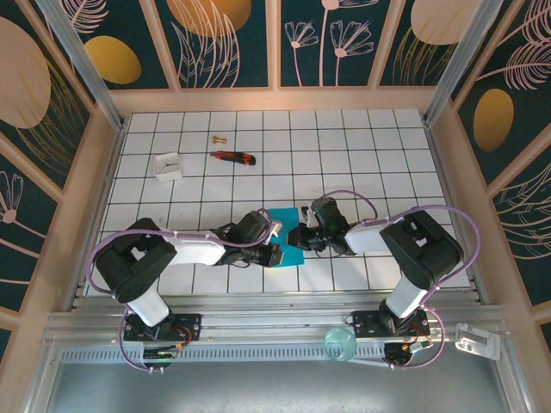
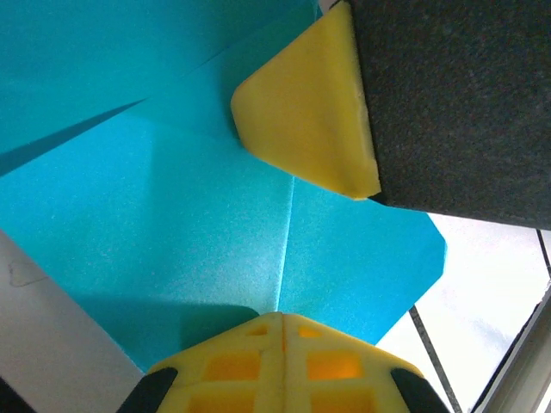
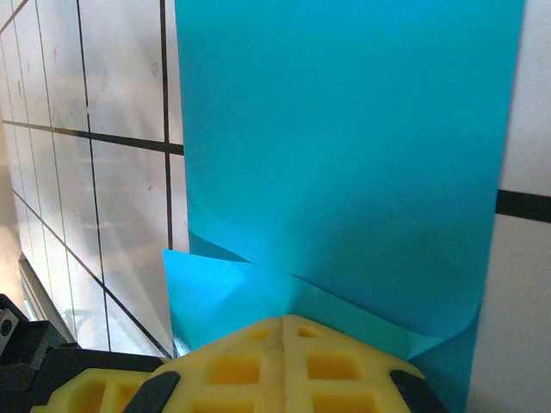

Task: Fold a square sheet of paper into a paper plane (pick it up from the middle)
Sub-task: Fold the triangle a second time at the center of the table.

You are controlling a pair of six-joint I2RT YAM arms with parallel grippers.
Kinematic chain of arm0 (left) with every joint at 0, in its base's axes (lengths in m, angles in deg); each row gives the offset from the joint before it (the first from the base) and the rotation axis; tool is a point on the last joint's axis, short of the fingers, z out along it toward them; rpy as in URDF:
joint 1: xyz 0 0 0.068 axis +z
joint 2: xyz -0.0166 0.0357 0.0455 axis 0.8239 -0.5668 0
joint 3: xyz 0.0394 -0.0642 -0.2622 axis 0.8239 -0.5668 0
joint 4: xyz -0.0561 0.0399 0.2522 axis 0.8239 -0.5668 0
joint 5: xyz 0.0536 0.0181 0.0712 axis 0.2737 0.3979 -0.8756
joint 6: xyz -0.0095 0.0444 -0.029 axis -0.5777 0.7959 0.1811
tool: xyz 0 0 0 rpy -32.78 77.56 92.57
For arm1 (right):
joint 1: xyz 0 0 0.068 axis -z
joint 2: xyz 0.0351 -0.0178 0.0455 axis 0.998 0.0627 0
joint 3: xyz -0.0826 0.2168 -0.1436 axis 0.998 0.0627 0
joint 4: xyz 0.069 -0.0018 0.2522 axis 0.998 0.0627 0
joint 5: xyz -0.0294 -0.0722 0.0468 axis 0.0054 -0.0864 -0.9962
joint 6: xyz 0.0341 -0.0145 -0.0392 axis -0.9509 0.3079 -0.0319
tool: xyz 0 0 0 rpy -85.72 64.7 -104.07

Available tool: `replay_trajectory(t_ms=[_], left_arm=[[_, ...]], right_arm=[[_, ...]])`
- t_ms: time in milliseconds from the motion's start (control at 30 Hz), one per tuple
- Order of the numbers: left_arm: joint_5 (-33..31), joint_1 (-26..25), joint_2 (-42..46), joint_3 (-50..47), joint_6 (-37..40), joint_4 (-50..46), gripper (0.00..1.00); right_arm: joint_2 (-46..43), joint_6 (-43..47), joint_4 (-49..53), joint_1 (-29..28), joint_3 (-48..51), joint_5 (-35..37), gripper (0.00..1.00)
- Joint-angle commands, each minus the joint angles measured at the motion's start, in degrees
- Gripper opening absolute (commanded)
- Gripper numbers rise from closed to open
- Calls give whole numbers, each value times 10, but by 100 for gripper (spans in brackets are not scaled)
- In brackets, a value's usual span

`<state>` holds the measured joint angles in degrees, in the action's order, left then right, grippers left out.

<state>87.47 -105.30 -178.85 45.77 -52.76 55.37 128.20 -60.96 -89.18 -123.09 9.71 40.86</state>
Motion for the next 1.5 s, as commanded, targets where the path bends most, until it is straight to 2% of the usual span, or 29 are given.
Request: replay_trajectory(t_ms=[0, 667, 900, 1067, 1200, 1467], left_arm=[[12, -7, 0, -10, 22, -104, 0], [28, -10, 66, -81, -18, -118, 0], [55, -4, 136, -69, -84, 3, 0], [56, -4, 100, -33, -96, 37, 0], [23, -2, 49, 0, -75, 0, 0], [23, 10, 25, -13, -61, -6, 0]], right_arm=[[29, 21, 119, 12, 21, 56, 0], [37, 25, 133, 16, 17, 63, 0], [35, 25, 131, 15, 19, 63, 0], [33, 24, 130, 15, 17, 63, 0], [32, 27, 134, 16, 14, 64, 0], [28, 27, 138, 15, 14, 66, 0]])
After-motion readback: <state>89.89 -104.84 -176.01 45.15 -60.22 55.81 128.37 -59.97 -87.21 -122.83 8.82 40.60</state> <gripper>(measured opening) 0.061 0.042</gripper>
